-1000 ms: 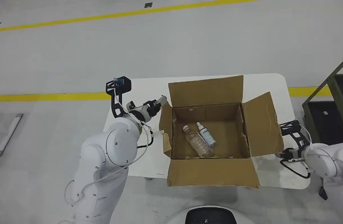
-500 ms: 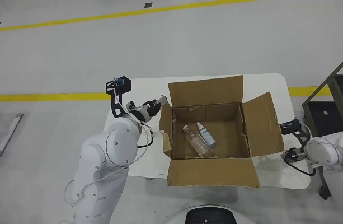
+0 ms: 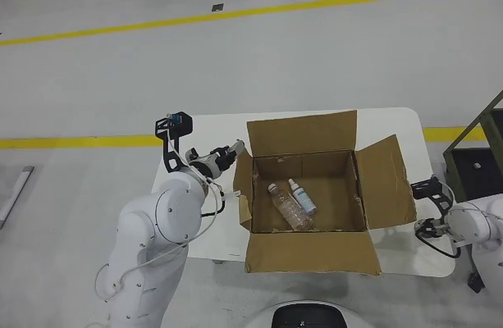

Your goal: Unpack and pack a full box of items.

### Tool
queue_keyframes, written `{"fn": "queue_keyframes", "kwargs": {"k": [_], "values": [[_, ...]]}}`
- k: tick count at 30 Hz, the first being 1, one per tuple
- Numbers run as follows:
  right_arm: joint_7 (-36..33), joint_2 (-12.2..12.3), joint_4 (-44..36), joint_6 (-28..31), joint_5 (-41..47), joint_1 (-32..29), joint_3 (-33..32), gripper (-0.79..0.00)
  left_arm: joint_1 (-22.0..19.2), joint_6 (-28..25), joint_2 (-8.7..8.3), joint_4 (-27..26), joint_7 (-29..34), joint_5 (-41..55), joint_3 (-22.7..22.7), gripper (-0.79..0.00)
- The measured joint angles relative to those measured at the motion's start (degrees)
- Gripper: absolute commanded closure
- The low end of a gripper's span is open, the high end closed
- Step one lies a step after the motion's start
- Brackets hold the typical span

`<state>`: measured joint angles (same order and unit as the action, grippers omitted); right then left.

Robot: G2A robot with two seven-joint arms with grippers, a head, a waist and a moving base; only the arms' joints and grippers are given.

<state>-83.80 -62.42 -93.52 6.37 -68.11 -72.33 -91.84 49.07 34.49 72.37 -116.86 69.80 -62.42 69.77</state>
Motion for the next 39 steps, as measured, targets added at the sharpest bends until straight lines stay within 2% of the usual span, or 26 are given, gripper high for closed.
{"fn": "queue_keyframes", "kwargs": {"k": [1,2,15,23,26,29,30,35,39], "values": [[0.2,0.0,0.4,-0.1,-0.1,0.1,0.2,-0.459,0.0,0.0,0.0,0.0,0.0,0.0,0.0,-0.785],[0.4,0.0,0.8,-0.1,-0.1,0.3,0.3,-0.394,0.0,0.0,0.0,0.0,0.0,0.0,0.0,-0.785],[1.8,0.1,3.9,-1.0,-0.2,1.9,2.3,-0.357,0.0,0.0,0.0,0.0,0.0,0.0,0.0,-0.785],[2.5,0.2,5.3,-1.4,-0.1,2.3,3.1,-0.268,0.0,0.0,0.0,0.0,0.0,0.0,0.0,-0.785],[2.9,0.2,5.9,-1.7,-0.1,2.4,3.4,-0.2,0.0,0.0,0.0,0.0,0.0,0.0,0.0,-0.785],[3.1,0.3,6.4,-1.9,-0.1,2.6,3.6,-0.089,0.0,0.0,0.0,0.0,0.0,0.0,0.0,-0.785],[3.2,0.3,6.5,-2.0,0.0,2.7,3.7,0.0,0.0,0.0,0.0,0.0,0.0,0.0,0.0,-0.785],[3.9,0.4,6.9,-2.5,1.0,3.1,3.1,0.0,0.0,0.0,0.0,0.0,0.0,0.0,0.0,-0.785],[6.5,0.6,4.5,-4.1,9.0,3.6,-2.2,0.0,0.0,0.0,0.0,0.0,0.0,0.0,0.0,-0.785]]}}
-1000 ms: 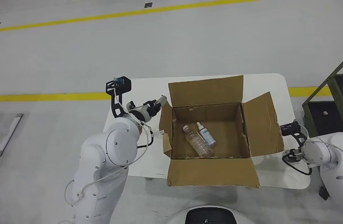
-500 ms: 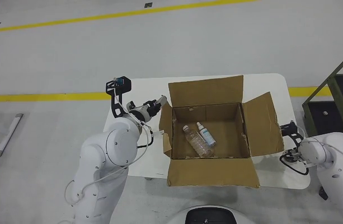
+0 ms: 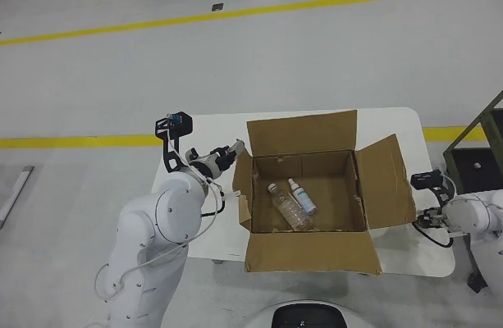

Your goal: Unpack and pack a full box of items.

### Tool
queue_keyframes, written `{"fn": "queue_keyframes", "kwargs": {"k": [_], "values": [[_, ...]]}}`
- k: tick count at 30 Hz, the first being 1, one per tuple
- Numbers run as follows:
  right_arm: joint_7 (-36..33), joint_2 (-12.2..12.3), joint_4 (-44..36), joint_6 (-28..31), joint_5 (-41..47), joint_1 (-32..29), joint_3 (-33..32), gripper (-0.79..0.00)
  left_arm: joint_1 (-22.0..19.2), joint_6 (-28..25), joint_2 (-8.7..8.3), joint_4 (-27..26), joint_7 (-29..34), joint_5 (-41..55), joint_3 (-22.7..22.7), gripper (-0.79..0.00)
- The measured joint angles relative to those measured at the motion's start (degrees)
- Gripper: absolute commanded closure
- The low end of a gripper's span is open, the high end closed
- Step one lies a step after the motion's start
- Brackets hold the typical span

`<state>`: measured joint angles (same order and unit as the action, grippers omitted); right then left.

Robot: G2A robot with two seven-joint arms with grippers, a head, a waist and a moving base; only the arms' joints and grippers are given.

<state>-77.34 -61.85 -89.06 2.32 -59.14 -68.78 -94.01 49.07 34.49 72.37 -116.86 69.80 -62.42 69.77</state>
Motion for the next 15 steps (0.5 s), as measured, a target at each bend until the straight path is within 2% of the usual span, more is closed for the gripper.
{"fn": "queue_keyframes", "kwargs": {"k": [5,9,12,15], "values": [[7.0,0.2,-4.4,0.1,18.2,-0.7,-11.4,0.0,0.0,0.0,0.0,0.0,0.0,0.0,0.0,-0.785],[9.8,0.1,-7.5,3.3,38.4,-2.2,-19.4,0.0,0.0,0.0,0.0,0.0,0.0,0.0,0.0,-0.785],[9.5,0.1,-9.8,5.1,48.1,-2.5,-20.4,0.0,0.0,0.0,0.0,0.0,0.0,0.0,0.0,-0.785],[8.7,0.2,-11.9,6.0,54.0,-1.8,-17.8,0.0,0.0,0.0,0.0,0.0,0.0,0.0,0.0,-0.785]]}}
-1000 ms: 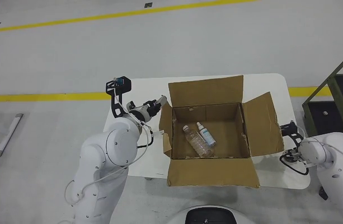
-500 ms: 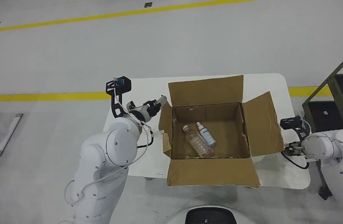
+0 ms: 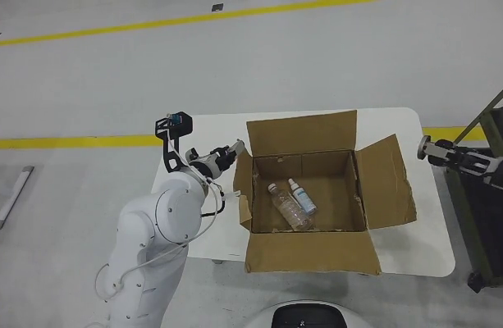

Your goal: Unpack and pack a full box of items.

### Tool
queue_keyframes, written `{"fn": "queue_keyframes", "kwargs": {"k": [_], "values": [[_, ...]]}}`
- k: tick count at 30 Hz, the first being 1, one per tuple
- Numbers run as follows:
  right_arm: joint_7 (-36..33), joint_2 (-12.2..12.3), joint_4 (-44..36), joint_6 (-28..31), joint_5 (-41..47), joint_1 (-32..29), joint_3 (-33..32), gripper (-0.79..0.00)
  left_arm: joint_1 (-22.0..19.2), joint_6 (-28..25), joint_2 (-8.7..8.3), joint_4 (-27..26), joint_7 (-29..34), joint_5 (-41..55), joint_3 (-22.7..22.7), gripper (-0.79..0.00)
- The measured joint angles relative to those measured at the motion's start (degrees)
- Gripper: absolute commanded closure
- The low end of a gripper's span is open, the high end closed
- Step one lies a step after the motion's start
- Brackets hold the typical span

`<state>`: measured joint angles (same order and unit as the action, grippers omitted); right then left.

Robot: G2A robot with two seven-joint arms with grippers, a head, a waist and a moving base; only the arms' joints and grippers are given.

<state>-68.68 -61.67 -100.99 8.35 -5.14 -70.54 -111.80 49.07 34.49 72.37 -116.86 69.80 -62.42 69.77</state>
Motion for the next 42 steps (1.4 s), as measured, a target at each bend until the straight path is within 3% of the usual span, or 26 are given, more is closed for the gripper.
{"fn": "queue_keyframes", "kwargs": {"k": [5,10,18,25,26,28,29,30,31,34,40,41,42], "values": [[1.3,-0.2,-3.6,-0.6,-2.4,2.5,10.2,0.0,0.0,0.0,0.0,0.0,0.0,0.0,0.0,-0.785],[5.0,-1.0,-2.1,-1.3,-11.6,6.5,25.3,0.0,0.0,0.0,0.0,0.0,0.0,0.0,0.0,-0.785],[13.8,-3.3,9.8,-6.9,-34.0,14.3,47.1,0.0,0.0,0.0,0.0,0.0,0.0,0.0,0.0,-0.785],[18.4,-5.8,20.3,-15.4,-44.4,19.3,57.2,-0.012,0.0,0.0,0.0,0.0,0.0,0.0,0.0,-0.785],[18.6,-6.0,21.0,-15.9,-44.7,19.7,57.9,-0.237,0.0,0.0,0.0,0.0,0.0,0.0,0.0,-0.785],[18.7,-6.5,22.5,-16.8,-45.1,20.5,59.0,-0.391,0.0,0.0,0.0,0.0,0.0,0.0,0.0,-0.785],[18.8,-6.7,23.0,-17.0,-45.2,20.8,59.4,-0.628,0.0,0.0,0.0,0.0,0.0,0.0,0.0,-0.785],[19.0,-6.9,23.5,-17.0,-44.8,21.1,59.6,-0.779,0.0,0.0,0.0,0.0,0.0,0.0,0.0,-0.785],[19.1,-7.0,23.8,-17.0,-44.7,21.3,59.6,-0.736,0.0,0.0,0.0,0.0,0.0,0.0,0.0,-0.785],[19.1,-7.2,24.1,-16.8,-44.2,21.8,59.1,-0.785,0.0,0.0,0.0,0.0,0.0,0.0,0.0,-0.785],[19.3,-6.4,20.7,-15.6,-41.4,20.6,53.9,-0.773,0.0,0.0,0.0,0.0,0.0,0.0,0.0,-0.785],[19.1,-6.1,19.7,-15.2,-40.1,20.3,52.4,-0.563,0.0,0.0,0.0,0.0,0.0,0.0,0.0,-0.785],[19.0,-5.7,18.0,-14.8,-39.2,19.8,50.2,-0.403,0.0,0.0,0.0,0.0,0.0,0.0,0.0,-0.785]]}}
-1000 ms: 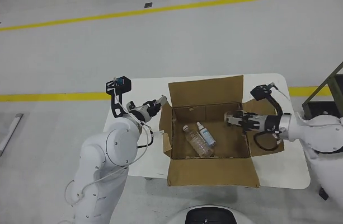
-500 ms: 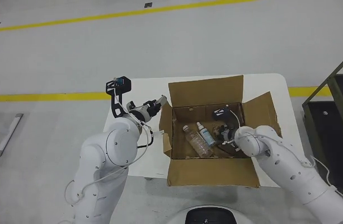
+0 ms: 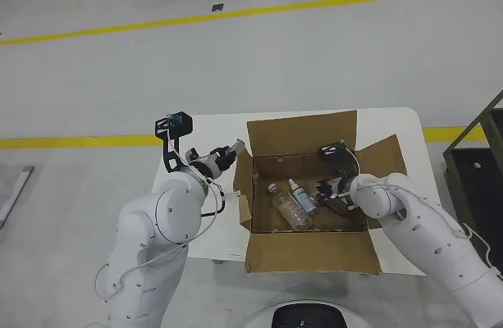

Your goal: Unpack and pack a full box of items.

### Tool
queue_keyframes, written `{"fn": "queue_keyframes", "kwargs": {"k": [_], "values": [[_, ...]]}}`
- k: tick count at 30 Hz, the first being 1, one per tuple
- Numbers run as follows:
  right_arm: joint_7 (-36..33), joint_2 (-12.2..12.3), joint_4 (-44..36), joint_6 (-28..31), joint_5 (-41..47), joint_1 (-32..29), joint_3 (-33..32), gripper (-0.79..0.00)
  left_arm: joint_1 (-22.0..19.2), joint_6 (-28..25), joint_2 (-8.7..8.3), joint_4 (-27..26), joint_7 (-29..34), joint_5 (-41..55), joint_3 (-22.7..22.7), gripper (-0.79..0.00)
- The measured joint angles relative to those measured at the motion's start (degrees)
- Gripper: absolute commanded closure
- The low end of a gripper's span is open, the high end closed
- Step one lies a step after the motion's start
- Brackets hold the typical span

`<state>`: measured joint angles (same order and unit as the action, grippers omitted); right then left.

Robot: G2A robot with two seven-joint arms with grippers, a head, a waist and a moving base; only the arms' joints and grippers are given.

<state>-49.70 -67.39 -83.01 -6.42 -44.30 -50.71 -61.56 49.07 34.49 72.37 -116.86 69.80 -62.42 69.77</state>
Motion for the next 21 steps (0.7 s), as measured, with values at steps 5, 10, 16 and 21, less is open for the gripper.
{"fn": "queue_keyframes", "kwargs": {"k": [5,10,16,21], "values": [[1.5,2.1,-11.0,4.2,11.0,-4.7,-15.1,0.0,0.0,0.0,0.0,0.0,0.0,0.0,0.0,-0.785],[3.0,4.1,-17.6,11.5,25.3,-12.8,-34.9,0.0,0.0,0.0,0.0,0.0,0.0,0.0,0.0,-0.785],[6.2,5.3,-15.9,12.2,21.5,-20.3,-48.5,0.0,0.0,0.0,0.0,0.0,0.0,0.0,0.0,-0.785],[4.6,5.5,-5.7,11.2,21.1,-23.3,-49.2,0.0,0.0,0.0,0.0,0.0,0.0,0.0,0.0,-0.785]]}}
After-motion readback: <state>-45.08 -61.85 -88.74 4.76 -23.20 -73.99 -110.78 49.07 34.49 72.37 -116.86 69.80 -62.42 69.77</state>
